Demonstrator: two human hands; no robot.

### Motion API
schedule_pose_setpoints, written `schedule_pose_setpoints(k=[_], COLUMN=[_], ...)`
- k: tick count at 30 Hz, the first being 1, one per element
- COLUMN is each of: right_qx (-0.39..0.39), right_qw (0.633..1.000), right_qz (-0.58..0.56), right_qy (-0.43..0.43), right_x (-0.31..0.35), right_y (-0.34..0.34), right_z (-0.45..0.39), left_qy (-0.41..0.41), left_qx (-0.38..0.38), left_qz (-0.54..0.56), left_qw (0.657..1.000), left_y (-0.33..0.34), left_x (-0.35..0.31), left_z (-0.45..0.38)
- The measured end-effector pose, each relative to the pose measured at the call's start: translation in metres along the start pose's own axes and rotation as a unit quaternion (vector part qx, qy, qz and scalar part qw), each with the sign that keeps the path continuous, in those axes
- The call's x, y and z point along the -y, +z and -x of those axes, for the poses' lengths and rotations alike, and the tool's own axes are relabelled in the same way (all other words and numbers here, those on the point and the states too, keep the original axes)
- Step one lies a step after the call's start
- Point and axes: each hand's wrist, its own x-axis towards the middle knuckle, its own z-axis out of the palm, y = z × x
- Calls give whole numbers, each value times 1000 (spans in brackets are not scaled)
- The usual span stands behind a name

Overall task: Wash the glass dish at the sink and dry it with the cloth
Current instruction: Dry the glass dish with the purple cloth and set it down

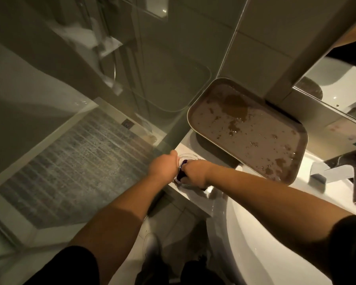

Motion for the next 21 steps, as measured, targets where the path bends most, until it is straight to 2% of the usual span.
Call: schedule_pose_setpoints(k=[3, 5, 9, 14, 18, 21], right_qx=[-37, -30, 33, 73, 34, -48], right_qw=[988, 981, 996, 994, 998, 993], right_qz=[-134, -173, -78, 32, -22, -107], right_qy=[70, 82, -4, -79, -44, 36], right_x=[11, 10, -3, -20, -22, -4], right_y=[10, 12, -4, -15, -6, 14], right_z=[-5, -6, 6, 5, 8, 6], left_qy=[-22, -37, -16, 83, 98, 71], left_qx=[5, 16, 38, 42, 29, 33], left_qz=[4, 27, 56, -36, -66, -55], left_qw=[1000, 999, 998, 995, 993, 995], left_y=[3, 2, -2, -13, -10, -7], left_x=[-2, -2, 1, -7, -7, -11], left_z=[3, 5, 0, -19, -20, -15])
